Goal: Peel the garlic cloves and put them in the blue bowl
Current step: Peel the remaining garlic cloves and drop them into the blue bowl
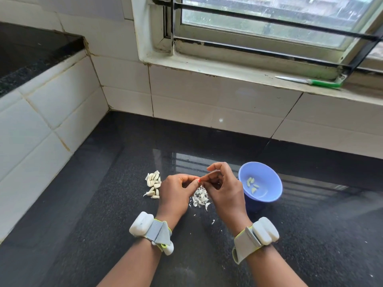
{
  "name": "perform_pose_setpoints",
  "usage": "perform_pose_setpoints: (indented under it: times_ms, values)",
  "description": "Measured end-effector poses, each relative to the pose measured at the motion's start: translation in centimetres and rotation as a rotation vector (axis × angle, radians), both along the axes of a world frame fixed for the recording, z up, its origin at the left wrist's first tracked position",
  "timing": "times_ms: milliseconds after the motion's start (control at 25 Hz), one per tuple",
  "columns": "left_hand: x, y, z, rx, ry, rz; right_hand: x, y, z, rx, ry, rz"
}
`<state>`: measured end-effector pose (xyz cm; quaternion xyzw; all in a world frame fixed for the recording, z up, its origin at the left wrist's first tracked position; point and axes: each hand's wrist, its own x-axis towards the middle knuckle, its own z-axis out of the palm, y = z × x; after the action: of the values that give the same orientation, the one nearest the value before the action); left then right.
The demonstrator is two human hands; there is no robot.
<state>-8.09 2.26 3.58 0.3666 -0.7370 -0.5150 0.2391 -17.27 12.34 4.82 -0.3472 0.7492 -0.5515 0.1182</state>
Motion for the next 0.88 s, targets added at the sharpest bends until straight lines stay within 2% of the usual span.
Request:
perform_pose_setpoints:
  times_ms: [160,240,480,600,720,800,880]
  values:
    - [-0.3,0.1,0.1,-0.036,-0.023,0.034,0.2,-0.2,-0.2,-0.003,0.104,-0.025]
    - [-0.5,0.4,0.1,0.024,-0.013,0.078,0.4,-0.3,-0.5,-0.009,0.152,-0.031]
    - [-1.0,1.4,0.9,0.443,0.139,0.208,0.7,-0.3,-1.6,-0.022,0.449,0.008]
    - [-1.3,1.8,1.2,0.651,0.237,0.219,0.8,-0.2,-2.0,-0.052,0.518,0.005]
    - [-1.4,2.1,1.2,0.774,0.311,0.217,1.0,-0.3,-1.8,-0.073,0.387,-0.05]
    - [-1.2,2.1,0.8,0.602,0.276,0.213,1.0,-0.6,-1.1,-0.087,0.127,-0.061]
    - [-0.8,1.9,0.5,0.291,0.183,0.184,1.0,-0.8,-0.5,-0.096,-0.12,-0.071]
